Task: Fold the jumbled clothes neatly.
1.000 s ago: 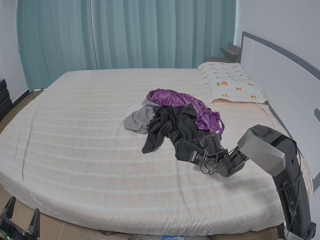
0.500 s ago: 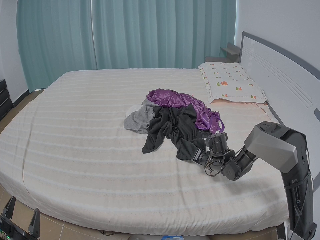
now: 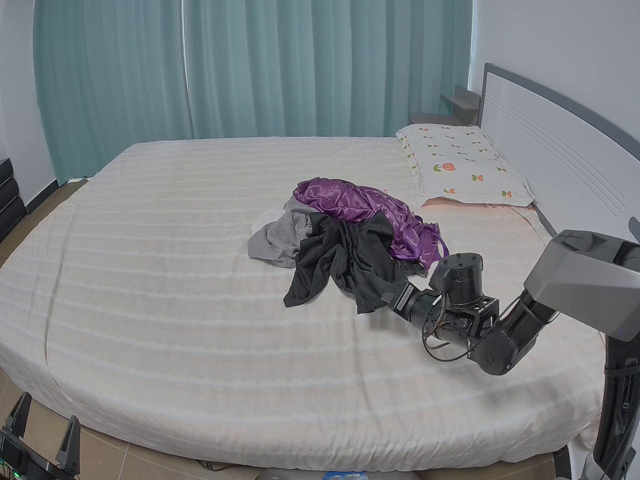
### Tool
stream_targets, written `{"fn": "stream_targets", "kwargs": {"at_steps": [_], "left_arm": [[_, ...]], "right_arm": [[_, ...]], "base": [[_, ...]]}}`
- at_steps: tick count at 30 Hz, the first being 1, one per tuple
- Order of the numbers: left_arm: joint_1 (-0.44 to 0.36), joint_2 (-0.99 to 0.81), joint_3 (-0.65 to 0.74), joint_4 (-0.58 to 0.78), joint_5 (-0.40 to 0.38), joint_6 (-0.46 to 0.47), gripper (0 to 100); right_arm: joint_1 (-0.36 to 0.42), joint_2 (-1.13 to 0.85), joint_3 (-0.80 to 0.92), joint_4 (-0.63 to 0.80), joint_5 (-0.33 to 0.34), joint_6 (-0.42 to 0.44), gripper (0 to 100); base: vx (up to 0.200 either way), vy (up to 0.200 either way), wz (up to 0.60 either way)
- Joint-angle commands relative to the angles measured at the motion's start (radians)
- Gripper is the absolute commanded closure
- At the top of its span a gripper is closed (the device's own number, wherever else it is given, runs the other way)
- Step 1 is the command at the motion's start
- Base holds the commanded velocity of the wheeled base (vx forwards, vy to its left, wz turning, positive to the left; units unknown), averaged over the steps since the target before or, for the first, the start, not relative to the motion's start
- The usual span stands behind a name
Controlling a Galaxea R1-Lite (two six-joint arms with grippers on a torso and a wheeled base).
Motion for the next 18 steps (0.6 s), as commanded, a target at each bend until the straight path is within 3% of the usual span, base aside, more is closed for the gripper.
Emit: {"fn": "stream_targets", "kwargs": {"at_steps": [1, 14, 18], "left_arm": [[0.0, -0.018, 0.018, 0.0, 0.001, 0.0, 0], [0.0, -0.018, 0.018, -0.003, -0.006, 0.001, 0], [0.0, -0.018, 0.018, -0.003, -0.01, 0.001, 0]], "right_arm": [[0.017, -0.144, 0.095, -0.062, 0.005, -0.015, 100], [0.085, -0.363, 0.205, -0.292, 0.038, -0.087, 100], [0.086, -0.457, 0.299, -0.393, 0.107, -0.097, 100]], "base": [[0.0, 0.0, 0.0], [0.0, 0.0, 0.0], [0.0, 0.0, 0.0]]}}
